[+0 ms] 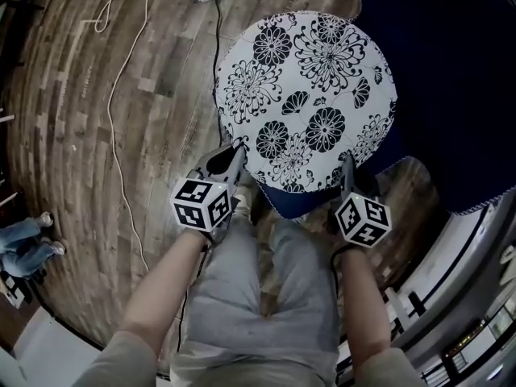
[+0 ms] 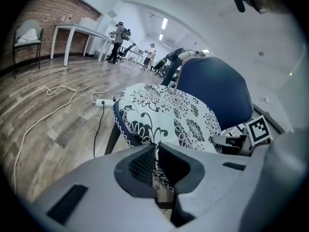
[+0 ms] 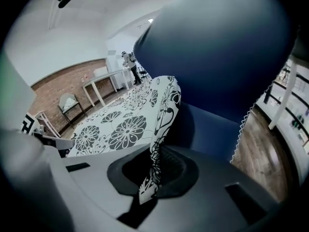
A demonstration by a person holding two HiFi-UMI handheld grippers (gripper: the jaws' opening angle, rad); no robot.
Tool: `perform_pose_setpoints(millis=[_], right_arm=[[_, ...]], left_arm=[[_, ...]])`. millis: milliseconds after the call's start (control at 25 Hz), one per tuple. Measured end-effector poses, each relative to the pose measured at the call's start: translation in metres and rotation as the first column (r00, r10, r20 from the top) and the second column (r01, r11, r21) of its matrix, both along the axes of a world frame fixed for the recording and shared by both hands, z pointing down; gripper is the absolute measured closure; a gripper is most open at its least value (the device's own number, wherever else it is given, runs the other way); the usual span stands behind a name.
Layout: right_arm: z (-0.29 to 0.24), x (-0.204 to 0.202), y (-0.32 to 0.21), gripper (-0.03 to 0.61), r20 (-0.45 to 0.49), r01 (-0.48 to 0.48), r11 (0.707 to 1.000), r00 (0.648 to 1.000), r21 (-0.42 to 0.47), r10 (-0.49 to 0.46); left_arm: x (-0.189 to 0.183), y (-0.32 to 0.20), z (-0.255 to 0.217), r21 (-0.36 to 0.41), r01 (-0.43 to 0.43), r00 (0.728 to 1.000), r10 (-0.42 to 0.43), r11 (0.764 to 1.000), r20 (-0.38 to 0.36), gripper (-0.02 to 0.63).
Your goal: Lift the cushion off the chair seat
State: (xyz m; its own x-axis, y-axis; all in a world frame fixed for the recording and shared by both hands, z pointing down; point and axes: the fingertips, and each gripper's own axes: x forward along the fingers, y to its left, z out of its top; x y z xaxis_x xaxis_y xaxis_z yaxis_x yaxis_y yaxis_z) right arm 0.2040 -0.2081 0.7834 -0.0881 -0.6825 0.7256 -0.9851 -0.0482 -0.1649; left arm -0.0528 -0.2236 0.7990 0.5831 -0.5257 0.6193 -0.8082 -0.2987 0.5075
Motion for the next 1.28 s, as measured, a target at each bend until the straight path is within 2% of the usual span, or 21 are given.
perform_pose_setpoints(millis=[80, 200, 400, 600, 760, 880, 1040, 1200, 1280], right_arm=[[-0.017, -0.005, 0.005, 0.56, 0.009, -0.012, 1.0, 1.0, 0.009, 0.012], [-0.025, -0.018, 0.001, 0.563, 0.018, 0.023, 0.999, 1.0, 0.032, -0.023], [-0.056, -0.022, -0.006, 0.565, -0.035, 0.08, 0.994, 0.996, 0.07, -0.078], [-0.126, -0.027, 0.0, 0.566, -0.051, 0.097, 0.986, 0.995, 0.133, -0.091], [-0.201, -0.03, 0.007, 0.566, -0.057, 0.113, 0.973, 0.993, 0.2, -0.103], [-0.272, -0.033, 0.001, 0.566, -0.091, 0.148, 0.947, 0.988, 0.283, -0.128], [-0.377, -0.038, -0.009, 0.566, -0.116, 0.182, 0.896, 0.982, 0.404, -0.147], [-0.487, -0.04, 0.007, 0.566, -0.137, 0.203, 0.835, 0.979, 0.511, -0.154], [-0.518, -0.038, 0.004, 0.566, -0.137, 0.2, 0.798, 0.98, 0.569, -0.147]], left_arm=[[-0.001, 0.0, -0.02, 0.015, 0.001, 1.0, -0.001, 1.0, -0.021, 0.592], [0.001, -0.007, -0.037, 0.064, -0.034, 0.999, 0.035, 0.997, -0.017, 0.594], [0.013, -0.015, -0.069, 0.131, -0.13, 0.989, 0.119, 0.983, 0.086, 0.595], [0.011, -0.012, -0.141, 0.184, -0.122, 0.99, 0.107, 0.975, 0.087, 0.595], [0.003, -0.003, -0.22, 0.256, -0.105, 0.992, 0.082, 0.961, 0.098, 0.595], [0.003, -0.002, -0.289, 0.335, -0.099, 0.993, 0.072, 0.937, 0.091, 0.595], [0.001, -0.007, -0.389, 0.42, -0.042, 0.998, 0.016, 0.906, 0.065, 0.595], [0.01, 0.008, -0.494, 0.531, -0.025, 0.998, -0.011, 0.847, 0.064, 0.595], [0.016, 0.004, -0.52, 0.576, -0.014, 0.999, -0.017, 0.818, 0.048, 0.595]])
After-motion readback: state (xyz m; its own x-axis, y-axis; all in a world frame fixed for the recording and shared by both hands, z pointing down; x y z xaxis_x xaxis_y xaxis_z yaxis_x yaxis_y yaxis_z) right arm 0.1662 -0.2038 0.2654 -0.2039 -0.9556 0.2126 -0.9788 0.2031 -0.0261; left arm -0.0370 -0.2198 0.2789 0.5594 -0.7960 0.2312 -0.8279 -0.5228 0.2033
